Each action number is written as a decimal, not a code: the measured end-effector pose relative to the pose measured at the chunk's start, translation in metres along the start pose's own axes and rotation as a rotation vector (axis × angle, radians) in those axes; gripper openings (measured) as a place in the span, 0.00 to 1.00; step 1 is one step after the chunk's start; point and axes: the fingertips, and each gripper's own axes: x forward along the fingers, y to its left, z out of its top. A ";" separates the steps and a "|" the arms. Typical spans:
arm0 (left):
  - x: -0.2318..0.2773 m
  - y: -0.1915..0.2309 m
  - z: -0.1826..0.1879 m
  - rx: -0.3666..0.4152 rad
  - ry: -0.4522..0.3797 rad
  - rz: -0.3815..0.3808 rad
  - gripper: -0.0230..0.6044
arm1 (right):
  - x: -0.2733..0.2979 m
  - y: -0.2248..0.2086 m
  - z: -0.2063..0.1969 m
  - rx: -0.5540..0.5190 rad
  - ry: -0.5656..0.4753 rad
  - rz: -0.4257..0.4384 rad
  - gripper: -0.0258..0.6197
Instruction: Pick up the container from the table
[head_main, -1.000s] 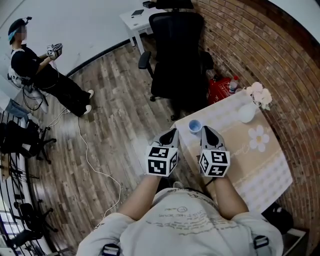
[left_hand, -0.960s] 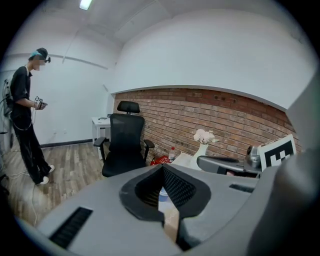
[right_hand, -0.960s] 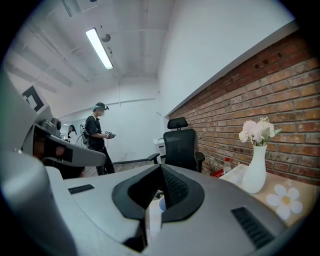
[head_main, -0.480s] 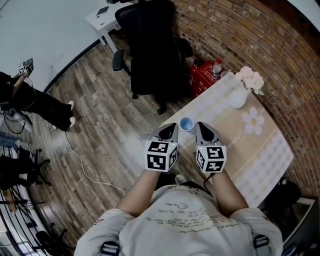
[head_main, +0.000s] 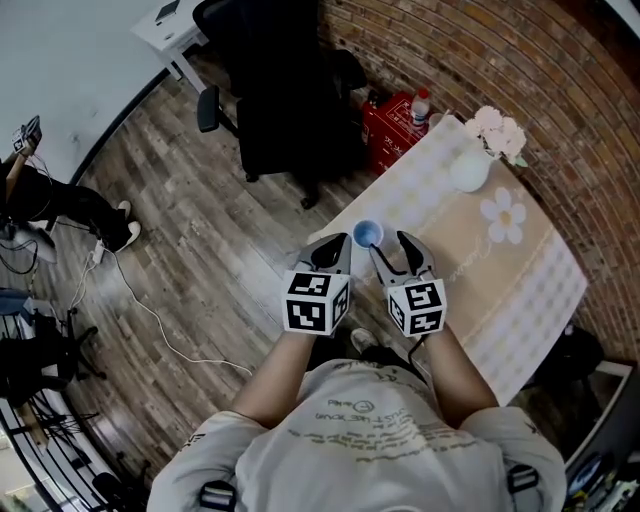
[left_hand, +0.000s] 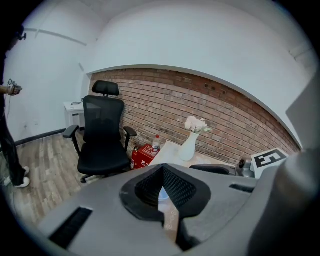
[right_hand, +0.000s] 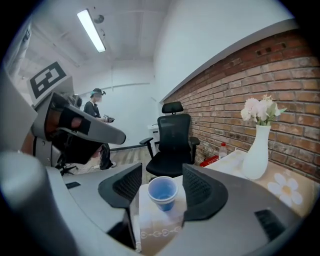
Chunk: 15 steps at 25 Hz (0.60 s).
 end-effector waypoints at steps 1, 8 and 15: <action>0.000 0.005 -0.001 -0.005 0.001 0.006 0.04 | 0.004 0.002 -0.004 -0.012 0.012 0.002 0.42; -0.003 0.025 -0.014 -0.031 0.026 0.032 0.04 | 0.031 0.008 -0.038 -0.057 0.115 -0.016 0.52; -0.004 0.041 -0.026 -0.040 0.049 0.058 0.04 | 0.056 0.008 -0.070 -0.072 0.202 -0.029 0.57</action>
